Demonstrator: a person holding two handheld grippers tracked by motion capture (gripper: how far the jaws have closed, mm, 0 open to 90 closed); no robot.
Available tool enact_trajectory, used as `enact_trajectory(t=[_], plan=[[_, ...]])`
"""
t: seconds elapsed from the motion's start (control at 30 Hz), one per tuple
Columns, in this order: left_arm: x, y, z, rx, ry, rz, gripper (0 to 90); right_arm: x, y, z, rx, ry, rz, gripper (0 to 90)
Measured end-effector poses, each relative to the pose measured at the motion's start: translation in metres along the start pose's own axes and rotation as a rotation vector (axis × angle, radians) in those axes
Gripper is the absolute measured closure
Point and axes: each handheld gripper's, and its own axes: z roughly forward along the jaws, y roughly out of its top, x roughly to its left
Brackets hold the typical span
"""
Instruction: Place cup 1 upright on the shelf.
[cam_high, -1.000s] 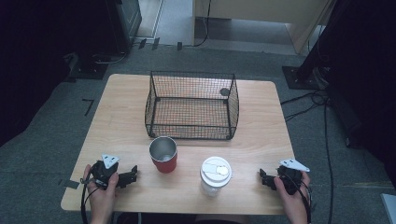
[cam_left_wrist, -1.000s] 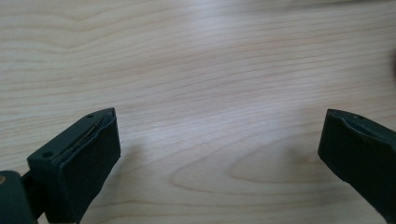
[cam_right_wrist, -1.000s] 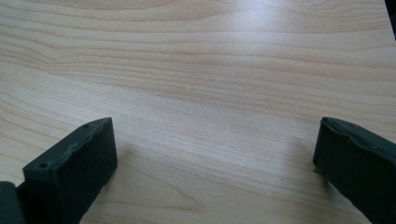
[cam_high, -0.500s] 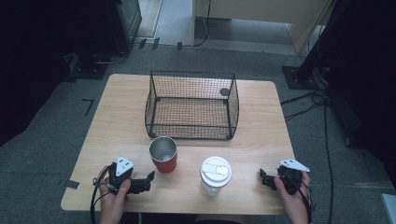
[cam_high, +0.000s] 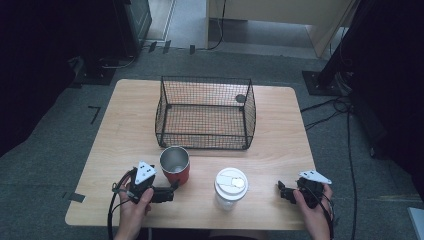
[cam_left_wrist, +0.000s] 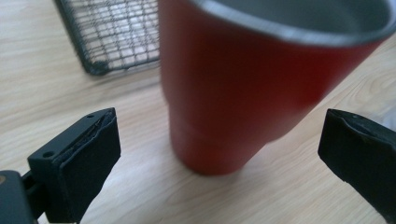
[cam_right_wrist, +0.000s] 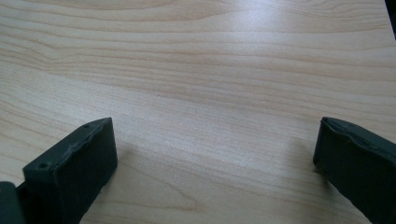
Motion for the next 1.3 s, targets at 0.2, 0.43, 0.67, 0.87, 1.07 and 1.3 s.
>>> enact_trajectory(t=[0.2,0.43,0.67,0.87,1.07,1.3], plan=[[-0.008,0.008,0.006,-0.028,-0.023,0.024,0.0,0.000,0.000,0.000,0.000,0.000,0.001,0.0],[-0.014,0.014,0.019,-0.040,-0.001,0.029,0.1,0.000,0.000,0.000,0.000,0.000,0.001,0.0],[-0.015,0.019,0.028,-0.045,0.022,0.045,0.1,0.000,0.000,0.000,0.000,0.000,0.001,0.0],[-0.015,0.023,0.034,-0.070,0.044,0.045,6.3,0.000,0.000,0.000,0.000,0.000,0.000,0.0],[-0.016,0.024,0.035,-0.088,0.059,0.041,7.2,0.000,0.000,0.000,0.000,0.000,0.001,0.0],[-0.017,0.028,0.031,-0.148,0.050,0.053,7.4,0.000,0.000,0.000,0.000,0.000,0.001,0.0]])
